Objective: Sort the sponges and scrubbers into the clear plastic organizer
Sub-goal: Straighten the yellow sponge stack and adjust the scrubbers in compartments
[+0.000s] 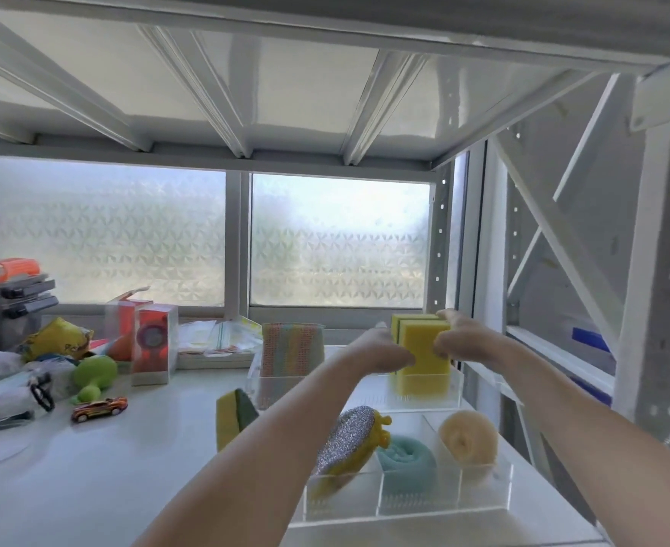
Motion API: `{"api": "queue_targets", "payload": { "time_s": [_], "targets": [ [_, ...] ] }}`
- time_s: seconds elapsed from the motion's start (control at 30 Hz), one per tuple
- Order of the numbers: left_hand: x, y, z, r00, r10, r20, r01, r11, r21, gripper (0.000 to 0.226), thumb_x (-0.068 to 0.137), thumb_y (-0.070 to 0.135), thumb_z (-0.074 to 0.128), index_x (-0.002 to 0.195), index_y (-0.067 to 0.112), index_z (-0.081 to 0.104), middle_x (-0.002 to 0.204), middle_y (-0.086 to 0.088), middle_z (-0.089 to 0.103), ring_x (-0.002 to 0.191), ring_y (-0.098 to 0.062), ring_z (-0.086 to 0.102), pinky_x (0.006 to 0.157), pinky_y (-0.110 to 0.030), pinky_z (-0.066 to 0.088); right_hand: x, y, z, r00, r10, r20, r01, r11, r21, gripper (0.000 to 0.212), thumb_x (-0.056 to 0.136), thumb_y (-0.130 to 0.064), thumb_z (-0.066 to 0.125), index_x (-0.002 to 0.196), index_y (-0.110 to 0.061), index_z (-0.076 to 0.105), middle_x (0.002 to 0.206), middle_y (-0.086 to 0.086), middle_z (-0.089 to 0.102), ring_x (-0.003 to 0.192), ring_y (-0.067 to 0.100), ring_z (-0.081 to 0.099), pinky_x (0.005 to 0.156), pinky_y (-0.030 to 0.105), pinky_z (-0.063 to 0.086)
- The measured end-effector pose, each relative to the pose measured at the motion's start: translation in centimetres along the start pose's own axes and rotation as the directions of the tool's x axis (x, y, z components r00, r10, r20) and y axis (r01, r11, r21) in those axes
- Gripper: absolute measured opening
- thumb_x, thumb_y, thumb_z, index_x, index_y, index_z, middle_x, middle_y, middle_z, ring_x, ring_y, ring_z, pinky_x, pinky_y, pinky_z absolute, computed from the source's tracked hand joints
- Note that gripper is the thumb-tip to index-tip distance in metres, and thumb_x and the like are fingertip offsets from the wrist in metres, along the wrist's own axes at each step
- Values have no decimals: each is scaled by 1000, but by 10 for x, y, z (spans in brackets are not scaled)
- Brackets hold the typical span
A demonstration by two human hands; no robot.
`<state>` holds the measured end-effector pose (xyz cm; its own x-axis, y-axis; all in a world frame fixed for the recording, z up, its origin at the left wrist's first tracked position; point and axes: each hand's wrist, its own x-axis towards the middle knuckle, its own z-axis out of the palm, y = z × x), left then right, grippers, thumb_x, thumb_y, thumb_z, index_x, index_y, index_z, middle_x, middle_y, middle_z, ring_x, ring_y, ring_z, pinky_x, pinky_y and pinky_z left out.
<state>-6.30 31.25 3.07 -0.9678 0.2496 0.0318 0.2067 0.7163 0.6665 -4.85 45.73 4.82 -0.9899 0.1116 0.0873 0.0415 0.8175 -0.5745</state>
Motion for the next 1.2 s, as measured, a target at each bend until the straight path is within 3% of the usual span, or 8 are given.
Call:
{"api": "queue_targets", "payload": {
  "time_s": [0.07,0.3,0.47,0.6,0.8,0.97,1.1,1.2],
  "targets": [
    [8,-2,11,1000,14,25,-14,1000,-3,44,85,22,56,126,7,54,107,-10,64,106,-23,57,89,-31,51,3,12,7,1000,14,-13,-13,994,110,82,66,-15,55,144,-12,30,108,13,56,95,25,54,80,39,48],
    [35,-6,12,998,5,56,-4,1000,-15,44,86,27,41,119,7,62,118,-12,65,104,-26,60,96,-40,48,12,4,12,999,7,-40,4,963,271,28,93,-14,41,120,-6,47,92,7,57,81,18,54,67,27,43],
    [35,-7,20,998,-51,29,50,999,13,51,91,27,40,135,3,50,130,-15,57,123,-33,53,106,-43,42,14,3,22,996,34,-83,-18,982,190,49,91,-22,40,135,0,40,123,17,55,107,27,52,90,37,42],
    [42,-11,29,999,-37,15,35,994,102,60,91,31,36,142,0,32,142,-18,48,130,-35,47,109,-47,39,9,4,28,997,32,-76,-20,988,151,44,93,-14,43,134,3,38,106,12,47,97,23,45,82,32,38],
    [37,-13,28,999,45,6,-46,981,189,63,79,33,43,134,3,41,122,-16,60,111,-32,59,95,-45,51,0,13,31,994,43,-100,-24,982,185,45,91,-16,46,131,3,41,102,12,52,90,23,48,62,27,36],
    [-20,6,-4,995,46,-83,-25,971,239,77,94,39,47,151,-1,12,153,-15,34,136,-28,40,103,-33,38,-16,11,11,983,17,-184,15,985,173,63,90,-24,52,143,1,29,128,17,54,99,22,48,84,35,43],
    [-58,12,-14,959,217,-182,-170,956,239,68,89,34,57,144,4,31,148,-12,41,133,-24,42,105,-32,37,-41,15,-8,978,-35,-207,52,996,77,62,89,-30,59,141,-4,39,135,13,52,120,27,51,94,34,40],
    [-74,7,5,961,260,-97,-230,941,248,60,84,30,64,138,12,44,138,-6,51,124,-21,50,100,-31,42,-60,25,-3,991,-2,-136,-9,997,-76,58,84,-35,63,132,-7,50,128,11,57,116,26,55,97,36,44]
  ]
}}
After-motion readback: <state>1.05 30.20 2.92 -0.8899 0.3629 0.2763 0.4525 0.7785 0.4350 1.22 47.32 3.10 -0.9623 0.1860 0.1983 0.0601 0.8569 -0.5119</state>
